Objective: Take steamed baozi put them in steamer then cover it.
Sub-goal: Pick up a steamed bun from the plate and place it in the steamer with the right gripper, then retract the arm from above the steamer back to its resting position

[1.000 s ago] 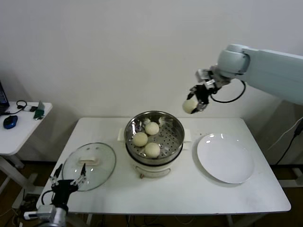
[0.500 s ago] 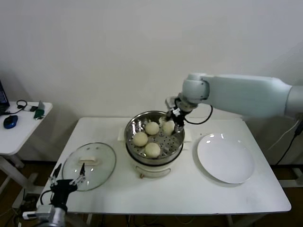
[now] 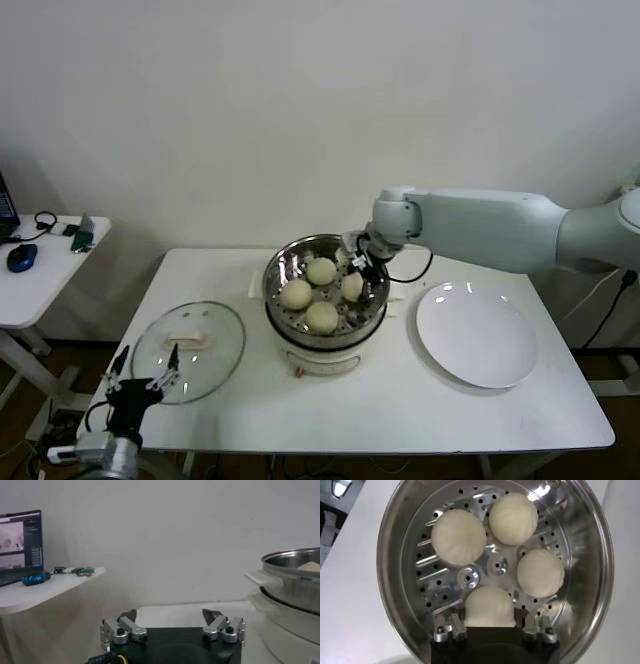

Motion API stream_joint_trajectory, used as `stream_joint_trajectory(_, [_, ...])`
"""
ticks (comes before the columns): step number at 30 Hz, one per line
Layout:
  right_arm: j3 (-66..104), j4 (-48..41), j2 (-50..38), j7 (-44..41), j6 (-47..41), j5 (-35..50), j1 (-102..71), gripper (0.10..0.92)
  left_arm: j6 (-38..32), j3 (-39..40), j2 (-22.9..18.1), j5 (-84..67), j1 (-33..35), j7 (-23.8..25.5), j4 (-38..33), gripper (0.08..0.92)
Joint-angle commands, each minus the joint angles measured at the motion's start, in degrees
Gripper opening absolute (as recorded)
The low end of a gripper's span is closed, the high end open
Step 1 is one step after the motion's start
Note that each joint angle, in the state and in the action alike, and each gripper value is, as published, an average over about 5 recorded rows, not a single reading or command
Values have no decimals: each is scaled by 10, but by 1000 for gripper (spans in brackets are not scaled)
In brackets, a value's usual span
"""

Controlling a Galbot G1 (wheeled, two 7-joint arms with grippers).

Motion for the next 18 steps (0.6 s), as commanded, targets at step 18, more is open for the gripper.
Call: stream_joint_trajectory(18, [230,10,-142,74,-47,263,26,823,-45,22,11,-1,-12,-69,7,823])
